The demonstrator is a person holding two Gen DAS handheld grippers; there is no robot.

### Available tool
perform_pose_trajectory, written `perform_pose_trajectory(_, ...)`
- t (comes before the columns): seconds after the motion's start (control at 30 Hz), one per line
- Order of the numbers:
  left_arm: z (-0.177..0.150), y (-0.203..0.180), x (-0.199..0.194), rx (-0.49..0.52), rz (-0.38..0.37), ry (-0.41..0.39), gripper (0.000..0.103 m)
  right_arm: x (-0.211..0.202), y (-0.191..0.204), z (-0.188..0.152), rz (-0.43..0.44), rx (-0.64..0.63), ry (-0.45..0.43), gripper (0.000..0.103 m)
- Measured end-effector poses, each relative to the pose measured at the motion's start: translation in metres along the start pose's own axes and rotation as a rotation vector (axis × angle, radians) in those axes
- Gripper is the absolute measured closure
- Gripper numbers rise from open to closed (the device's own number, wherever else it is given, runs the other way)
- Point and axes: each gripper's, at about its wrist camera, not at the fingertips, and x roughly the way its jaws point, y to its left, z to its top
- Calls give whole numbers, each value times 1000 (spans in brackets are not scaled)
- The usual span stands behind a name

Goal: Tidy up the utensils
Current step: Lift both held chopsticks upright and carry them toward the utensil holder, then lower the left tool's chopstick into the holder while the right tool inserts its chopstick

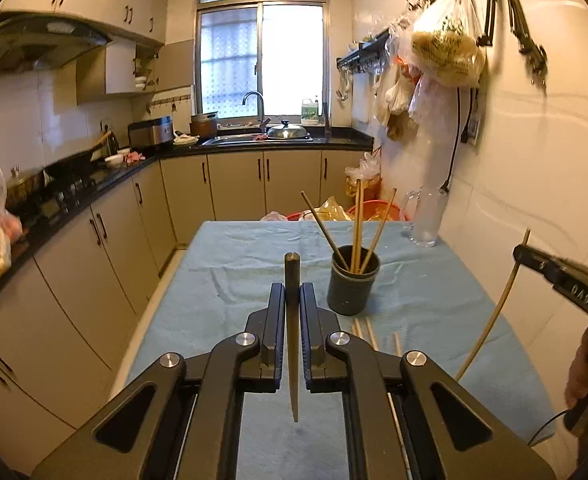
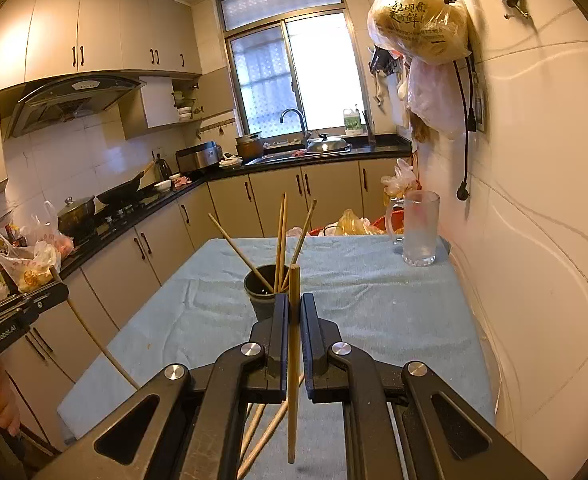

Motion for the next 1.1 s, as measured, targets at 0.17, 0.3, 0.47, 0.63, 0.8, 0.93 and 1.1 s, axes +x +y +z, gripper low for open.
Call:
perform_pose_trajectory(0.17, 8, -7, 18, 44, 16, 16, 96, 12, -5, 10, 12, 21, 2, 97)
perform_pose_trajectory(0.3, 13, -10, 29, 62, 16, 32, 96, 19, -7, 17, 9, 28, -12, 97)
perform_pose_trajectory(0.47, 20, -11, 41, 74, 17, 44, 96, 28, -10, 28, 10, 45, -20, 97)
perform_pose_trajectory(0.63, 29, -7, 47, 58, -13, 50, 96, 37, -16, 39, 17, 66, -26, 97)
perform_pose_trajectory(0.8, 52, 4, 37, 22, -69, 0, 96, 40, -19, 57, 17, 74, -65, 97)
perform_pose_trajectory(0.93, 77, 4, 29, 2, -114, -61, 96, 43, -17, 75, 20, 74, -120, 97)
perform_pose_trajectory(1.1, 108, -9, 31, 6, -164, -121, 96, 56, -16, 95, 30, 96, -166, 97)
